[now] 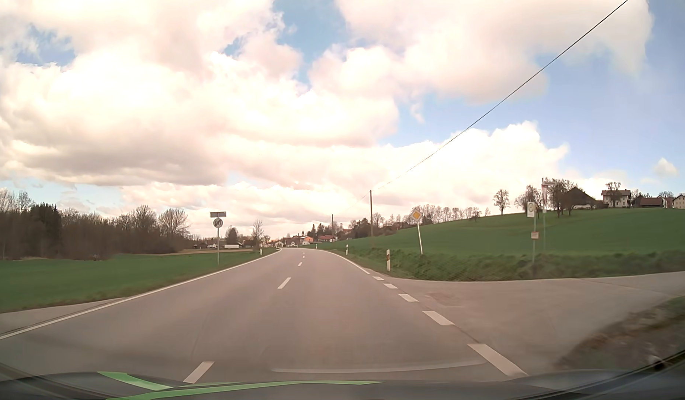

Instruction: Follow the waypoints while adhering to traffic rules and regulations

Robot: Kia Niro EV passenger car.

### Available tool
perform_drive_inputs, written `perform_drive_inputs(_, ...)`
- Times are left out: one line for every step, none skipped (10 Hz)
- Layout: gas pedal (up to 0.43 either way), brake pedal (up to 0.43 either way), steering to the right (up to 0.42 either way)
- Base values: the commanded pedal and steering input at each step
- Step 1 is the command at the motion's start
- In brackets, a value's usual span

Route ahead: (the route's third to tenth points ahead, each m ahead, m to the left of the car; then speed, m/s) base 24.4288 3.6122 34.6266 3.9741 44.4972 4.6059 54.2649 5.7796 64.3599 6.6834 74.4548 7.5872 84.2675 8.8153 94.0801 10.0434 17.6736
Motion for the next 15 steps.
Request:
perform_drive_inputs(0.177, 0.000, -0.008)
perform_drive_inputs(0.177, 0.000, -0.010)
perform_drive_inputs(0.177, 0.000, -0.010)
perform_drive_inputs(0.177, 0.000, -0.010)
perform_drive_inputs(0.177, 0.000, -0.010)
perform_drive_inputs(0.177, 0.000, -0.010)
perform_drive_inputs(0.177, 0.000, -0.010)
perform_drive_inputs(0.177, 0.000, -0.010)
perform_drive_inputs(0.177, 0.000, -0.010)
perform_drive_inputs(0.177, 0.000, -0.010)
perform_drive_inputs(0.177, 0.000, -0.010)
perform_drive_inputs(0.177, 0.000, -0.010)
perform_drive_inputs(0.177, 0.000, -0.010)
perform_drive_inputs(0.177, 0.000, -0.010)
perform_drive_inputs(0.177, 0.000, -0.010)
